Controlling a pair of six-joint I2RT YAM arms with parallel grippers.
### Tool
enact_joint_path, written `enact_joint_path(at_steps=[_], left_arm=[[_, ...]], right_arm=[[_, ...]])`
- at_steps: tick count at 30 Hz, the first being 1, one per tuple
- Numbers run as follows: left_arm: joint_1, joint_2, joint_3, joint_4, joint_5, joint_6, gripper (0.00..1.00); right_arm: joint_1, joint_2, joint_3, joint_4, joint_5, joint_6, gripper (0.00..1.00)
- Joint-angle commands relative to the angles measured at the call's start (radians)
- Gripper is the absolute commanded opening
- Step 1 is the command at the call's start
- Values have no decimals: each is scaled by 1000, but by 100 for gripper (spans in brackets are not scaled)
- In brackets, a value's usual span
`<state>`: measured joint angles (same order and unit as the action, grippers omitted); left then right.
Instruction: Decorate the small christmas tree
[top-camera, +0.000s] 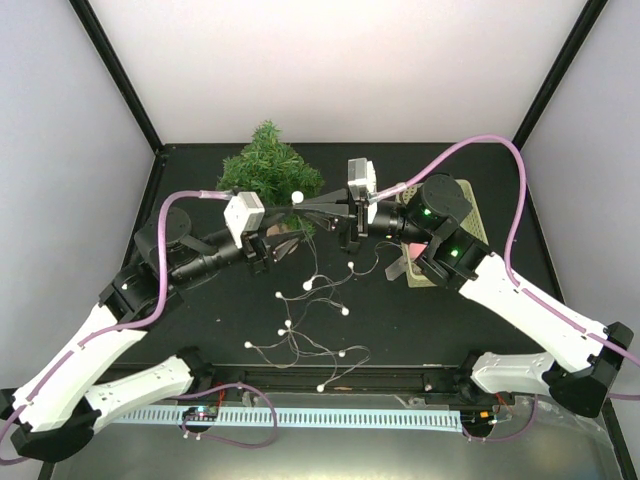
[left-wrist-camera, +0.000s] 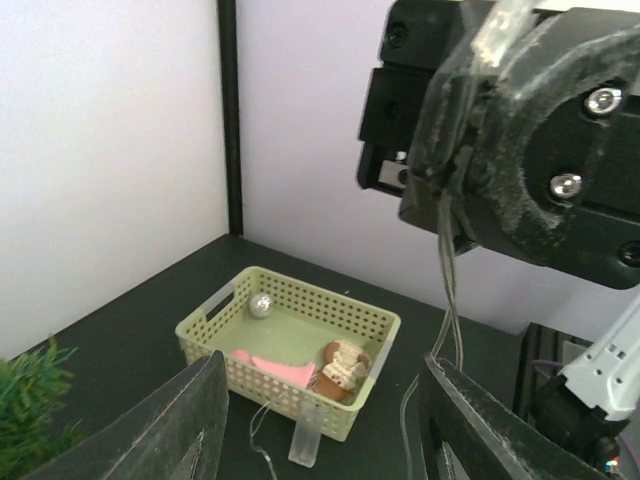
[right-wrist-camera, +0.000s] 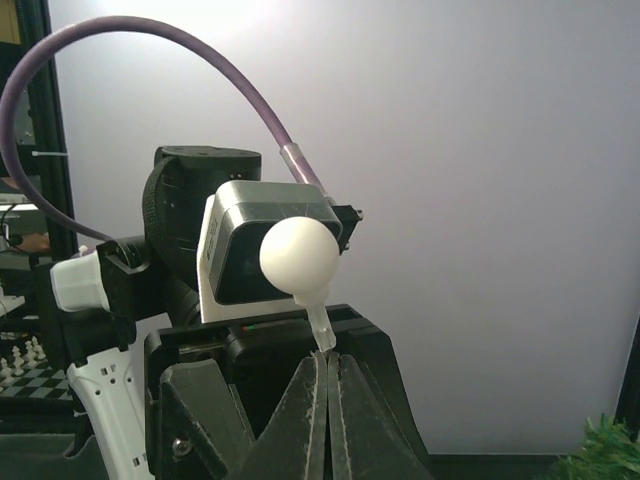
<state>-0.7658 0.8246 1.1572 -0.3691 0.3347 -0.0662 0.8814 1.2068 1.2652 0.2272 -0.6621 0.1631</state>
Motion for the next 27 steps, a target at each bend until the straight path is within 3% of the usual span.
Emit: enact_joint_path(at_steps=[1, 15, 27], left_arm=[[6, -13, 59, -69, -107, -42, 53], [6, -60, 7, -35, -4, -31, 60], [6, 0, 35, 21, 40, -30, 52]], right_arm=[[4, -26, 6, -39, 55, -52, 1], [5, -5, 39, -73, 18, -80, 1], [4, 9, 46, -42, -35, -25, 1]])
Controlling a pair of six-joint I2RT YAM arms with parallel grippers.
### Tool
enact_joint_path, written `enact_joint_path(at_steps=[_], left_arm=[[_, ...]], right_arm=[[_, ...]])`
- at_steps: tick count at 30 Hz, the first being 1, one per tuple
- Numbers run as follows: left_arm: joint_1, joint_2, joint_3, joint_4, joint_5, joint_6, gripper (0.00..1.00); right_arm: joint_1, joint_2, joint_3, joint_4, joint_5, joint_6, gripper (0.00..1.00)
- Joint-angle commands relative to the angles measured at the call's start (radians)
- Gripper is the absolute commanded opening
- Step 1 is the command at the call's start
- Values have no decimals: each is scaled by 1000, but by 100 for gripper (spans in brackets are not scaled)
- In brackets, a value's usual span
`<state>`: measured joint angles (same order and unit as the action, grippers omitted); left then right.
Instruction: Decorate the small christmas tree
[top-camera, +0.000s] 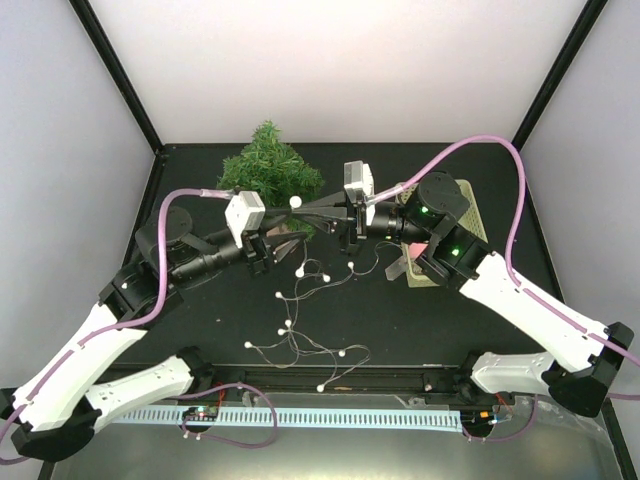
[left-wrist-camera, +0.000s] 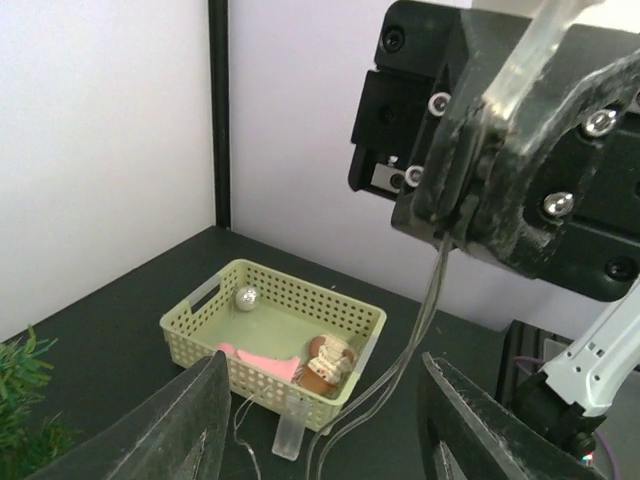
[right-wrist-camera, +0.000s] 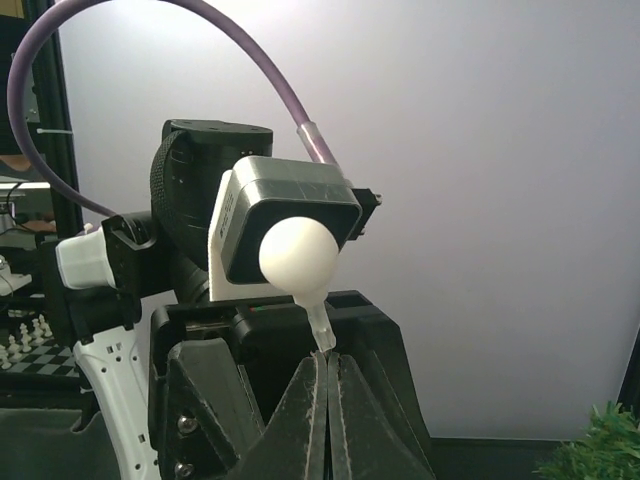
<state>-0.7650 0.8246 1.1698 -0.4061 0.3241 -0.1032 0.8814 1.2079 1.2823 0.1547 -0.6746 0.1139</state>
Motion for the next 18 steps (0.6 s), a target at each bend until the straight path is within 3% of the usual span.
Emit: enact_joint_path(at_steps=[1, 3, 8, 9, 13, 18], left_arm=[[6, 1, 21, 68, 58, 4, 51], [6, 6, 19, 78, 65, 3, 43], [6, 20, 24, 85, 56, 6, 8], [5, 21, 26, 89, 54, 2, 3], [10, 22, 32, 119, 28, -32, 1], [33, 25, 63, 159, 7, -87, 2]], right_arm=[[5, 11, 29, 31, -26, 26, 1], [5, 14, 29, 34, -30, 31, 1], [5, 13, 27, 19, -29, 6, 2], [5, 2, 25, -10, -10, -26, 7], [3, -101, -70, -90, 149, -163, 37], [-1, -195, -270, -53, 209, -281, 56]])
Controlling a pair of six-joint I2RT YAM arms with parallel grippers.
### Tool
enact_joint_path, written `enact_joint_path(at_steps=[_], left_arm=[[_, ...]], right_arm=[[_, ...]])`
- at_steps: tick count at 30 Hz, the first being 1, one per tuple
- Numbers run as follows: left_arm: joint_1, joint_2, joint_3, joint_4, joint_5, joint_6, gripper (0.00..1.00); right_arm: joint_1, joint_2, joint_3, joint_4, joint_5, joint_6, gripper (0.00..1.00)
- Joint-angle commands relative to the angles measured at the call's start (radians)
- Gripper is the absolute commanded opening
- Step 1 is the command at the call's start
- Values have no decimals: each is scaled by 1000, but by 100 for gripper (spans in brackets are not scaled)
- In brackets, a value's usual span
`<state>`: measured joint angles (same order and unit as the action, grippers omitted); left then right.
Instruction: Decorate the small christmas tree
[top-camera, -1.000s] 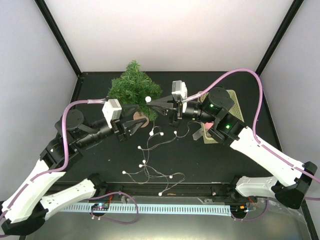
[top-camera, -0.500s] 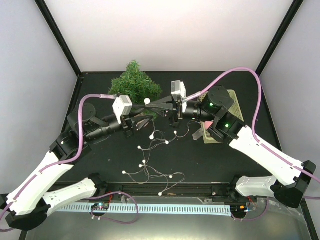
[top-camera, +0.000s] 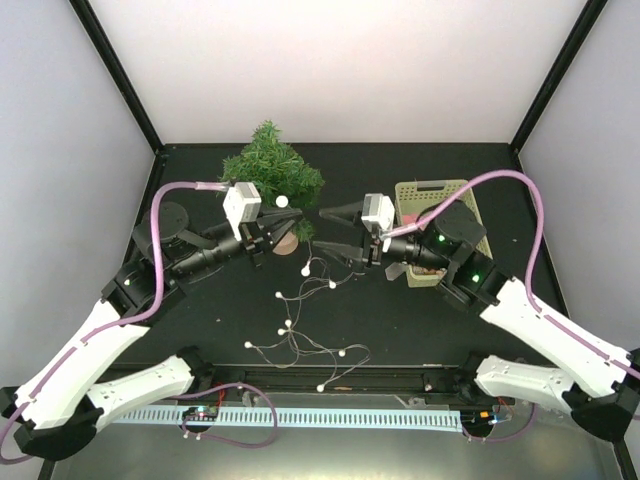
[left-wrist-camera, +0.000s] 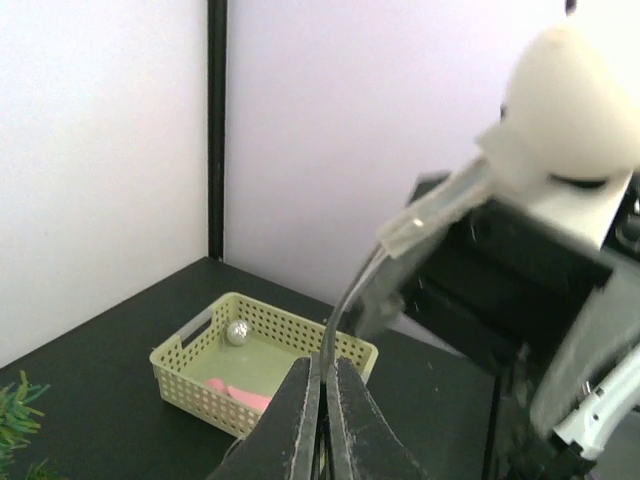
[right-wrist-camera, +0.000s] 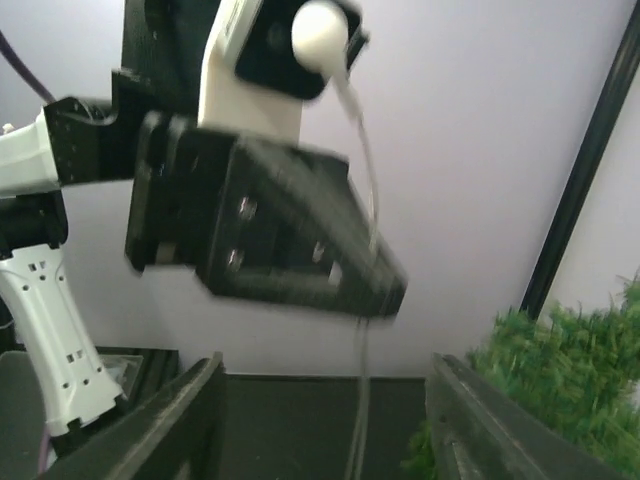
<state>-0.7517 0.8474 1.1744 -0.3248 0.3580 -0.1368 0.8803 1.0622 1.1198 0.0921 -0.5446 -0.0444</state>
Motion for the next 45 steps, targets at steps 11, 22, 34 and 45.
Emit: enact_joint_path(at_steps=[11, 22, 34, 45], left_arm=[[71, -1, 89, 171, -26, -151, 2], [91, -6, 78, 228, -19, -180, 2], [383, 81, 98, 278, 34, -345, 2], [547, 279, 184, 553, 208, -532, 2]], right_arm=[[1, 74, -317, 284, 71, -110, 62], [3, 229, -433, 527, 43, -35, 51], [-16, 11, -297, 222, 440, -125, 1], [-137, 205, 115, 39, 469, -225, 1]])
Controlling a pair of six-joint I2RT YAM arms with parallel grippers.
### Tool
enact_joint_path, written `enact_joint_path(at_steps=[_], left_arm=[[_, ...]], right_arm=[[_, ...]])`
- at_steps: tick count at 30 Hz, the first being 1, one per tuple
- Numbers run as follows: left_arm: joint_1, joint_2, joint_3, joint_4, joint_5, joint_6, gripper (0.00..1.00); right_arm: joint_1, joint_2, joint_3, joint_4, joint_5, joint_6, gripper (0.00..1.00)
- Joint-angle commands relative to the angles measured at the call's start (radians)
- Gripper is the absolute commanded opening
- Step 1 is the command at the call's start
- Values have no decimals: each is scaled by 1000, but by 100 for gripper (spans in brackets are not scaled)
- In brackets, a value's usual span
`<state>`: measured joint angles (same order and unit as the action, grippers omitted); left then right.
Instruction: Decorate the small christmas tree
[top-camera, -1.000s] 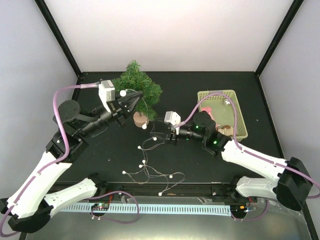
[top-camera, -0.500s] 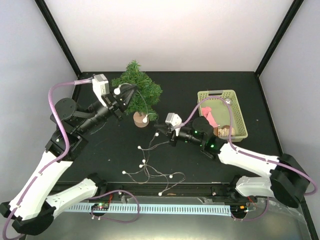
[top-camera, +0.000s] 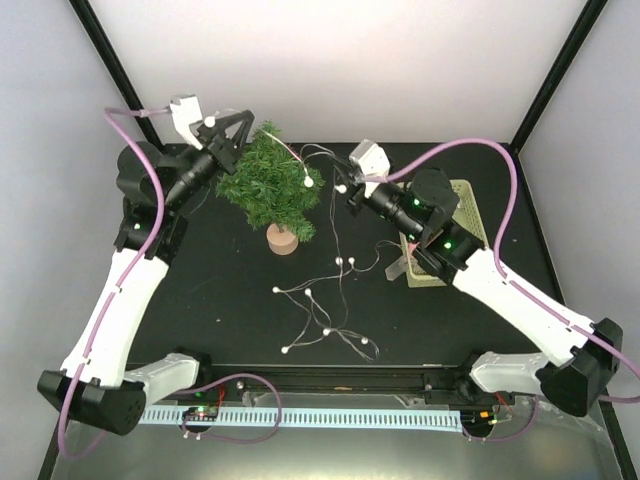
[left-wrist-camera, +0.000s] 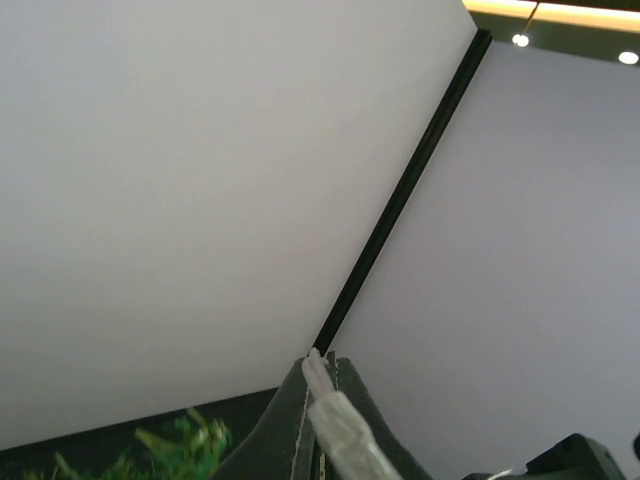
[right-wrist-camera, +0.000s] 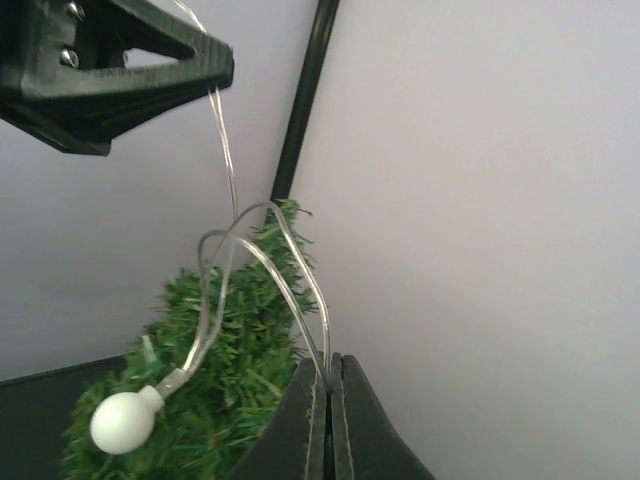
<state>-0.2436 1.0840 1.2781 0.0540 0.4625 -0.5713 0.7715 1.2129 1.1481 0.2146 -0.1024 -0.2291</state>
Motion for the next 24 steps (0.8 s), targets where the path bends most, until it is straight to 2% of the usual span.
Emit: enact_joint_path(at_steps=[1, 5, 12, 17, 24], left_arm=[[47, 58, 97, 187, 113, -105, 2], [62, 102, 135, 199, 106, -101, 2], [86, 182, 118, 237, 106, -108, 3], [103, 217, 92, 163, 107, -66, 6], [121, 212, 37, 198, 143, -81, 10]], right_arm=[[-38, 68, 115, -97, 22, -37, 1], [-82, 124, 200, -127, 36, -9, 1], [-134, 220, 249, -148, 30, -6, 1], [-140, 220, 233, -194, 13, 2, 1], [-140, 218, 232, -211, -16, -3, 1]])
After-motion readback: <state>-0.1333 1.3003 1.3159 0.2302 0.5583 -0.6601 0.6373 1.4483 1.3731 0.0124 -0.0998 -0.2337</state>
